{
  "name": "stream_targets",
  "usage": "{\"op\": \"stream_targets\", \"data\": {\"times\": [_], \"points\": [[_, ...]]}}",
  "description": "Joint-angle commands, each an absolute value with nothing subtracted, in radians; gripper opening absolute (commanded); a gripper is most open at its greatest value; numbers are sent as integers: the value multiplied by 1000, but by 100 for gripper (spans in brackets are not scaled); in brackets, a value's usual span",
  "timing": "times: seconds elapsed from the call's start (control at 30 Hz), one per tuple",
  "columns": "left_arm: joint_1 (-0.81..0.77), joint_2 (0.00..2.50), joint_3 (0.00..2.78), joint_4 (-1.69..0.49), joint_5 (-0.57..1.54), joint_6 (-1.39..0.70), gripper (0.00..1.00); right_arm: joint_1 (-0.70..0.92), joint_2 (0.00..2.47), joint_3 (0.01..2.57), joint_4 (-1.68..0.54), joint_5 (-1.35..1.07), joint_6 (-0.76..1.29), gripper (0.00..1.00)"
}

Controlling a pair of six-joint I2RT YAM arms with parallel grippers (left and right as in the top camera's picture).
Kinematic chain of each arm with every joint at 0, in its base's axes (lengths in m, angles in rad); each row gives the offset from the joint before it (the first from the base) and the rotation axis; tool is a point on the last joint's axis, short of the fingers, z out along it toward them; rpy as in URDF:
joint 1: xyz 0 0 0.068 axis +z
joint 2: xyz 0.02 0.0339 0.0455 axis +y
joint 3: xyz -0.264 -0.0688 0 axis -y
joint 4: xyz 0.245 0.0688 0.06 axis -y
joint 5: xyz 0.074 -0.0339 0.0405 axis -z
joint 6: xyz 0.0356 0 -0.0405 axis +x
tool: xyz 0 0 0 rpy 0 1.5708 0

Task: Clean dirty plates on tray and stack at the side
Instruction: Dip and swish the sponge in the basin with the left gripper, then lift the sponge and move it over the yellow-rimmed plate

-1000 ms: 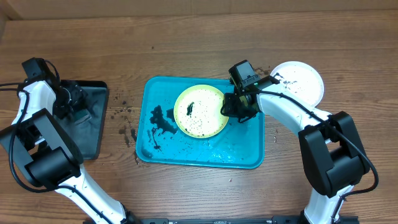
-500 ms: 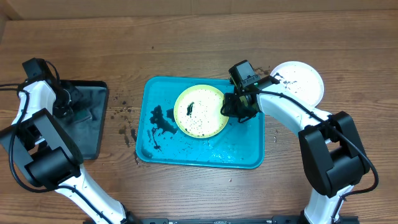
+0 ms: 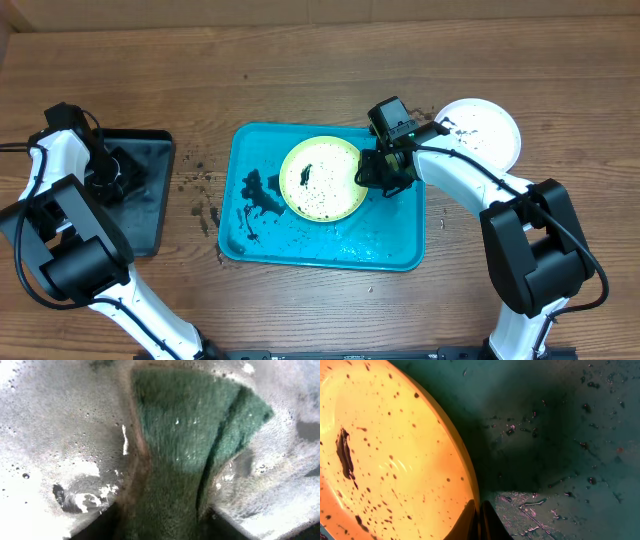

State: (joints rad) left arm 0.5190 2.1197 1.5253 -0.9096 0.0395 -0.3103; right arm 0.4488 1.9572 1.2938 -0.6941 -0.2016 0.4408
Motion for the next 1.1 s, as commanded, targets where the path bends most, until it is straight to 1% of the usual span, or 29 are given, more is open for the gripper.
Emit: {"op": "stream_targets", "data": {"times": [0.0, 0.03, 0.07, 0.13, 0.37, 0.47, 0.53, 0.63, 0.77, 0.97, 1.07], "points": [[524, 2125, 1540, -905, 52, -310, 27, 453, 1959, 1290, -688, -195, 445, 4], [524, 2125, 1540, -905, 52, -310, 21, 453, 1958, 1290, -688, -195, 445, 4], [524, 2125, 1541, -905, 52, -310, 13, 453, 1958, 1290, -689, -195, 445, 4], [524, 2125, 1541, -905, 52, -310, 5, 453, 1958, 1290, -689, -195, 445, 4], [524, 2124, 1594, -932, 52, -299, 4, 453, 1959, 1289, -689, -195, 445, 4], [524, 2124, 1665, -985, 52, -299, 4, 453, 1958, 1290, -689, -195, 445, 4], [524, 2124, 1744, -1057, 52, -299, 4, 453, 1959, 1290, -689, -195, 445, 4], [522, 2124, 1787, -1112, 54, -299, 4, 453, 1958, 1290, -686, -195, 445, 4], [522, 2126, 1773, -1140, 50, -299, 4, 453, 1959, 1290, -683, -195, 446, 4], [522, 2126, 1717, -1089, 36, -295, 4, 453, 1959, 1289, -671, -195, 445, 4], [521, 2126, 1687, -1081, 75, -294, 4, 453, 1959, 1290, -665, -195, 446, 4]]}}
